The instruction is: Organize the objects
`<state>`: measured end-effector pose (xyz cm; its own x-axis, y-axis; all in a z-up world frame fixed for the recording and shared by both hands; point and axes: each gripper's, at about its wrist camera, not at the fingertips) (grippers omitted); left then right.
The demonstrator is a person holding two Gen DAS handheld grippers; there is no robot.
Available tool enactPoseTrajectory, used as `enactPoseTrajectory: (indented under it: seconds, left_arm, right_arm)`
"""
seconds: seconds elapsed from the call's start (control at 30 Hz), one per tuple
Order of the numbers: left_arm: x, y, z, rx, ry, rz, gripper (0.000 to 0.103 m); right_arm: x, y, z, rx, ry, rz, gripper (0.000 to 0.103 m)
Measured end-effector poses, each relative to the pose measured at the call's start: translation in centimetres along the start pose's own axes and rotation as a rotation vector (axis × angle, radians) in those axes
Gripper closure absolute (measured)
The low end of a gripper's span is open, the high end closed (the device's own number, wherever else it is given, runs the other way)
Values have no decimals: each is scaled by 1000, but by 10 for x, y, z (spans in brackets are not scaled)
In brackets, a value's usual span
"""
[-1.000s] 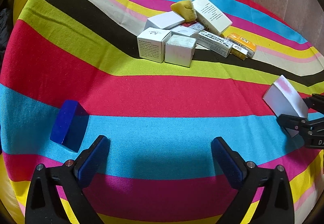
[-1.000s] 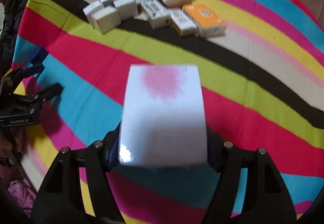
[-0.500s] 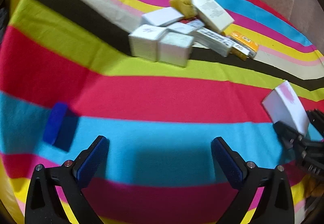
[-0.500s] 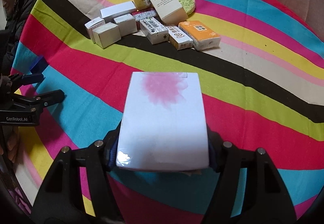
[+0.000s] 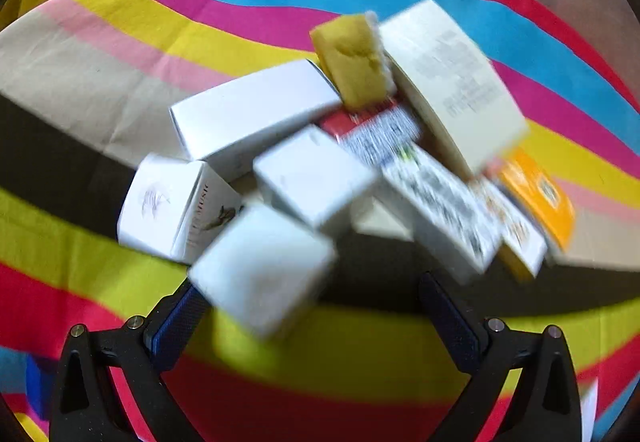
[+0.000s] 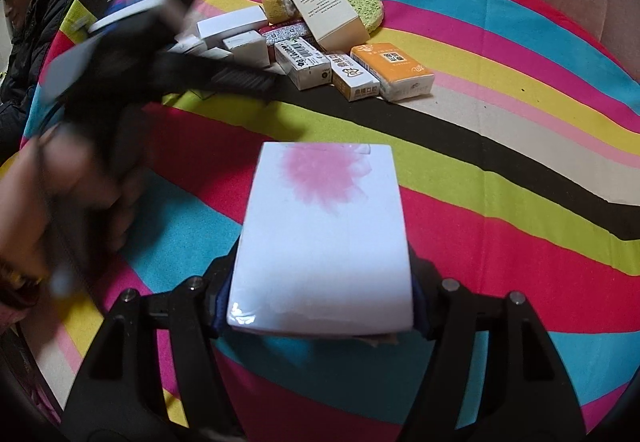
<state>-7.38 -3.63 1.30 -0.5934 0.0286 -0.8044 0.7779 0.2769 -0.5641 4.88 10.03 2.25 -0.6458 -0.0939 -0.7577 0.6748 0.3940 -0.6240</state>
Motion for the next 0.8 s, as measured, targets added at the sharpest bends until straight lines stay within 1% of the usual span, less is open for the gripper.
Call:
enactPoseTrajectory:
  seconds: [0.03,0.07,0.1,0.13,0.17,0.27,0.43,0.47,0.57,0.6,0.7,0.8]
  left_arm:
    - [3,-4,1,-10,-5,-3,0]
    - [3,-5,2,-9,-5,-8,3]
    - [-1,-3,1,9,6,-24,19]
    - [-5,-1,0,28,19,-35,47]
    - [-12,3,0,58,45,-39,49]
    - [-32,23,12,78,149,-28,49]
    - [-74,72,44,100,261,-29,49]
    - [-84,82,52,108,274,-30,49]
    - [-107,109,69,129,275,-39,49]
    - [-107,106,72,126,277,-43,49]
    - [-121,121,81,115,286,-62,49]
    - [-126,125,88,86,309,-75,49]
  right_arm:
    - [0,0,0,0,0,0,32]
    - [0,0,0,1,-1,0,32]
    - [0,0,0,2,-2,0,32]
    - [0,0,0,3,-2,0,32]
    - [0,1,0,4,-3,0,32]
    - [0,1,1,5,-4,0,32]
    - [0,1,1,5,-4,0,32]
    - [0,1,1,5,-3,0,32]
    - [0,1,1,5,-4,1,32]
    - [0,1,1,5,-3,1,32]
    - [0,2,1,5,-3,0,32]
    - [0,2,1,2,-3,-1,32]
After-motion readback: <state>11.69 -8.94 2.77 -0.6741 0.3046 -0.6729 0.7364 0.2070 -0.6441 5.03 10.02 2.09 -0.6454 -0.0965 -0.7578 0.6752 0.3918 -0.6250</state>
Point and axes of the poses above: each gripper's, at about its wrist camera, not at the fingertips, and x roughly the way its jaws point, z to its left, y to its underside, and after that the axes turned 13 degrees about y, right-handed
